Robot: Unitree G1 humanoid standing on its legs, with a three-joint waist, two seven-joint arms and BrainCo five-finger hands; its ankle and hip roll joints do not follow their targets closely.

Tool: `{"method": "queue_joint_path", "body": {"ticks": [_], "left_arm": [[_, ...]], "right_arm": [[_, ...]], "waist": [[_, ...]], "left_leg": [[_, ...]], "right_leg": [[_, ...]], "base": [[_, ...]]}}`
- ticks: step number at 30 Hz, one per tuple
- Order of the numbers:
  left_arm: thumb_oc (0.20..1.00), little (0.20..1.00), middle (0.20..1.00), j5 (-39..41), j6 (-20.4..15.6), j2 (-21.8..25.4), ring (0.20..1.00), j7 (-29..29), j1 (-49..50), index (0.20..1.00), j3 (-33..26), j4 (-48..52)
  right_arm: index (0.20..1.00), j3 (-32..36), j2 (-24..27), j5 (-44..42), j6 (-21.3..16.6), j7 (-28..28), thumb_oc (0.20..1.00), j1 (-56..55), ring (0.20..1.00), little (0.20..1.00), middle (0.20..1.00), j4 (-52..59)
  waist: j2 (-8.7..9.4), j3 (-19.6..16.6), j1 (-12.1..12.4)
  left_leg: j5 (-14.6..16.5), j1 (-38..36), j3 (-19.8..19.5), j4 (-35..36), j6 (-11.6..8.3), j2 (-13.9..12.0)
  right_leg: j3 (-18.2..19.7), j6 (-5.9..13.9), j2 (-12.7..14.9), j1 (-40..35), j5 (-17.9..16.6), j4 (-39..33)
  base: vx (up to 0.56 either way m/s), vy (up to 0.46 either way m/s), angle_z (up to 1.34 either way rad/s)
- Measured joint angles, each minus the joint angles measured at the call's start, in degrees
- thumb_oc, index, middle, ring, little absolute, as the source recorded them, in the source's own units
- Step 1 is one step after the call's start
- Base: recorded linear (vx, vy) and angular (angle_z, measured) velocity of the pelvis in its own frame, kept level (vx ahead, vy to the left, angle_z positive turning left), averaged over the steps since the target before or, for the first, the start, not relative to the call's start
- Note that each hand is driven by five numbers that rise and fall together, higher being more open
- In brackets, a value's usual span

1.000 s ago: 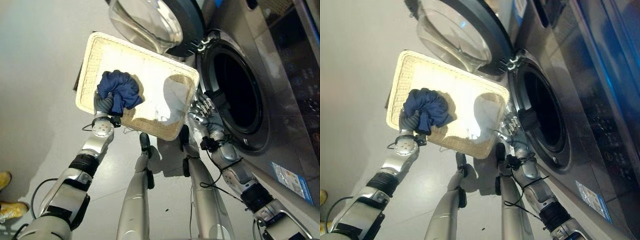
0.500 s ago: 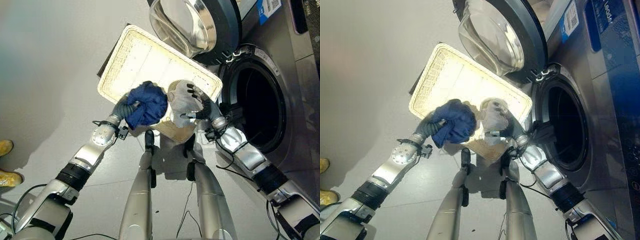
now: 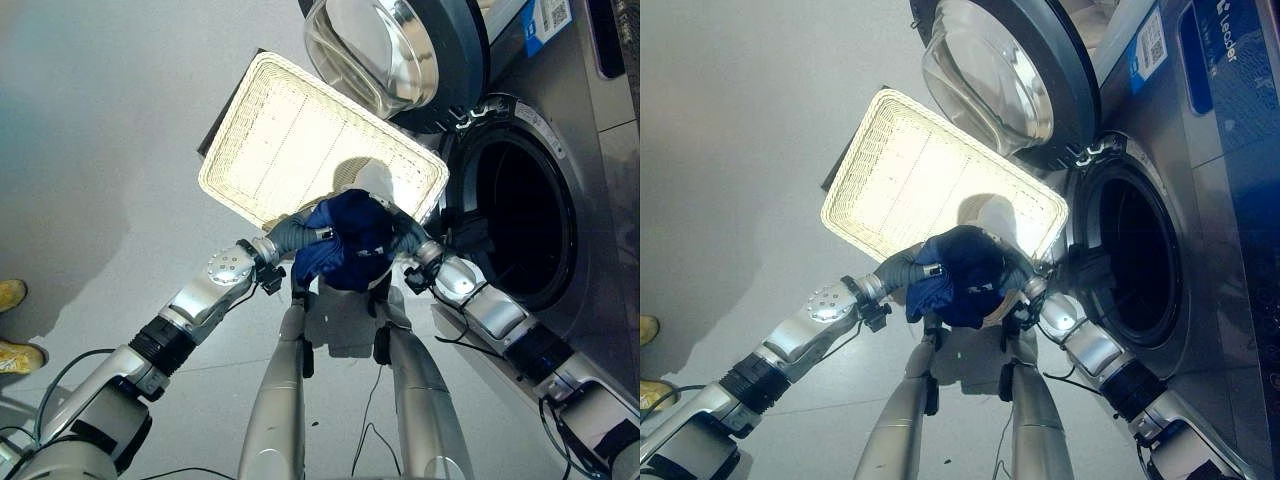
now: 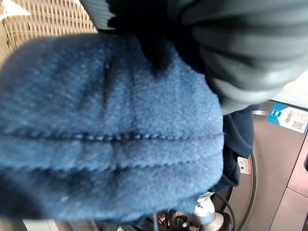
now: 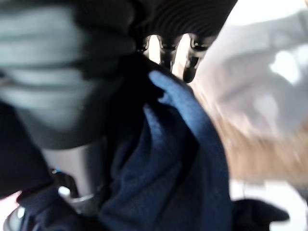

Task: Put the clothes into the washing machine.

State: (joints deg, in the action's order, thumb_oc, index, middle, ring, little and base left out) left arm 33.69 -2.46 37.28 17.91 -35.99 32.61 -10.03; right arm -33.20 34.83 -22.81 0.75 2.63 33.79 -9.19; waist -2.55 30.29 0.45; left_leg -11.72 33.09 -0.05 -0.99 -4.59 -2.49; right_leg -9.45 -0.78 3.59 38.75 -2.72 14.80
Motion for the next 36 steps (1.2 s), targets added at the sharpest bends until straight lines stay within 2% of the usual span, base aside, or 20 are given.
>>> {"method": "queue_joint_path", "body": {"ticks": [8, 9, 10, 11, 12, 13, 18, 19, 20, 26, 32, 34, 36], "left_arm": [[0.200, 0.200, 0.200, 1.6, 0.8, 1.1, 0.200, -1.0, 0.1, 0.200, 1.9, 1.1], [0.200, 0.200, 0.200, 1.6, 0.8, 1.2, 0.200, -1.3, 0.2, 0.200, 2.2, 1.1], [0.200, 0.200, 0.200, 1.6, 0.8, 1.3, 0.200, -1.3, 0.3, 0.200, 2.2, 1.1], [0.200, 0.200, 0.200, 1.6, 0.8, 1.4, 0.200, -1.4, 0.5, 0.200, 2.2, 1.1], [0.200, 0.200, 0.200, 1.6, 0.7, 1.5, 0.200, -1.5, 0.6, 0.200, 2.2, 1.1], [0.200, 0.200, 0.200, 1.6, 0.6, 1.5, 0.200, -1.8, 0.8, 0.200, 2.2, 1.1], [0.200, 0.200, 0.200, 1.5, -1.7, 1.5, 0.200, -2.9, 1.4, 0.200, 2.9, 1.7], [0.796, 0.796, 0.796, 1.5, -2.1, 1.5, 0.796, -3.4, 1.5, 0.796, 3.4, 1.9], [1.000, 1.000, 1.000, 1.4, -2.5, 1.4, 1.000, -4.0, 1.7, 1.000, 3.4, 2.1], [1.000, 1.000, 1.000, -2.4, -3.6, 0.4, 1.000, -11.2, 1.9, 1.000, 4.4, 2.2], [1.000, 1.000, 1.000, -15.7, -3.5, 0.4, 1.000, -25.7, 1.9, 1.000, 4.2, 2.1], [1.000, 1.000, 1.000, -20.4, -0.8, 0.8, 1.000, -34.0, 1.5, 1.000, 3.3, 1.0], [1.000, 1.000, 1.000, -22.1, 1.6, 1.2, 1.000, -38.1, 1.6, 1.000, 1.5, -0.3]], "right_arm": [[1.000, -0.7, -0.1, -18.7, 6.0, 9.8, 1.000, -1.6, 1.000, 1.000, 1.000, 0.0], [0.940, -0.8, -0.1, -20.7, 6.8, 10.8, 0.940, -1.9, 0.940, 0.940, 0.940, 0.0], [0.624, -0.8, -0.1, -21.9, 7.2, 11.4, 0.624, -2.0, 0.624, 0.624, 0.624, 0.0], [0.489, -0.9, -0.1, -22.8, 7.5, 12.0, 0.489, -2.1, 0.489, 0.489, 0.489, 0.0], [0.416, -1.2, -0.2, -23.8, 7.8, 12.3, 0.416, -2.4, 0.416, 0.416, 0.416, 0.0], [0.200, -1.2, -0.1, -26.1, 8.9, 13.4, 0.200, -2.4, 0.200, 0.200, 0.200, 0.0], [0.200, -1.3, -0.3, -30.7, 11.3, 15.3, 0.200, -3.3, 0.200, 0.200, 0.200, -0.1], [0.200, -1.3, -0.3, -32.2, 11.6, 15.3, 0.200, -3.5, 0.200, 0.200, 0.200, -0.4], [0.200, -1.3, -0.5, -34.0, 11.7, 15.5, 0.200, -3.8, 0.200, 0.200, 0.200, -0.8], [0.200, -1.2, -3.4, -43.5, 11.9, 15.8, 0.200, -6.9, 0.200, 0.200, 0.200, -1.4], [0.200, -1.2, -5.1, -47.5, 12.0, 17.0, 0.200, -7.6, 0.200, 0.200, 0.200, -3.7], [0.200, -0.8, -5.3, -50.2, 11.8, 17.2, 0.200, -7.4, 0.200, 0.200, 0.200, -6.7], [0.200, -0.1, -5.6, -53.1, 10.9, 17.2, 0.200, -7.7, 0.200, 0.200, 0.200, -8.6]], "waist": [[0.01, 0.0, 0.1], [0.01, 0.0, 0.1], [0.01, 0.0, 0.1], [0.01, 0.0, 0.2], [0.01, 0.0, 0.2], [0.01, 0.0, 0.2], [0.01, 0.0, 0.3], [0.01, 0.0, 0.3], [0.01, 0.0, 0.3], [0.01, 0.0, 0.2], [0.01, 0.0, 0.2], [0.01, 0.0, 0.3], [0.01, 0.0, 0.2]], "left_leg": [[-0.1, -0.4, 0.0, 0.6, 0.18, -0.2], [-0.1, -0.4, 0.0, 0.6, 0.18, -0.2], [-0.1, -0.4, 0.0, 0.6, 0.18, -0.2], [-0.1, -0.4, 0.0, 0.6, 0.18, -0.2], [-0.1, -0.5, 0.0, 0.7, 0.18, -0.2], [-0.1, -0.5, 0.0, 0.7, 0.18, -0.2], [-0.1, -0.4, 0.0, 0.6, 0.19, -0.2], [-0.1, -0.4, 0.0, 0.6, 0.19, -0.2], [-0.1, -0.4, 0.0, 0.7, 0.19, -0.2], [-0.1, -0.4, 0.0, 1.0, 0.19, -0.2], [-0.1, -0.4, 0.2, 1.5, 0.23, -0.2], [-0.1, -0.4, 0.4, 1.5, 0.26, -0.2], [0.0, -0.5, 0.7, 1.5, 0.34, -0.2]], "right_leg": [[-0.3, 0.11, -0.3, -0.7, -0.4, -1.2], [-0.3, 0.11, -0.3, -0.7, -0.4, -1.3], [-0.3, 0.10, -0.3, -0.7, -0.4, -1.3], [-0.3, 0.09, -0.3, -0.7, -0.5, -1.3], [-0.3, 0.08, -0.3, -0.7, -0.5, -1.3], [-0.3, 0.08, -0.3, -0.7, -0.5, -1.4], [-0.3, 0.09, -0.4, -0.7, -0.6, -1.5], [-0.3, 0.09, -0.4, -0.7, -0.6, -1.5], [-0.3, 0.09, -0.4, -0.7, -0.6, -1.5], [-0.3, 0.09, -0.5, -0.7, -0.7, -2.1], [-0.2, 0.09, -0.5, -0.6, -0.8, -2.7], [-0.1, 0.14, -0.5, -0.6, -0.9, -3.0], [0.2, 0.15, -0.5, -0.5, -0.9, -3.0]], "base": [[0.00, -0.005, 0.00], [0.00, 0.000, 0.00], [0.00, 0.000, 0.00], [0.00, 0.000, 0.00], [0.00, 0.000, 0.00], [-0.01, -0.031, -0.01], [0.00, -0.023, 0.00], [0.00, -0.048, 0.00], [0.00, -0.056, -0.01], [0.00, -0.032, -0.01], [0.01, -0.020, -0.01], [0.02, -0.038, -0.04], [0.02, -0.021, -0.05]]}}
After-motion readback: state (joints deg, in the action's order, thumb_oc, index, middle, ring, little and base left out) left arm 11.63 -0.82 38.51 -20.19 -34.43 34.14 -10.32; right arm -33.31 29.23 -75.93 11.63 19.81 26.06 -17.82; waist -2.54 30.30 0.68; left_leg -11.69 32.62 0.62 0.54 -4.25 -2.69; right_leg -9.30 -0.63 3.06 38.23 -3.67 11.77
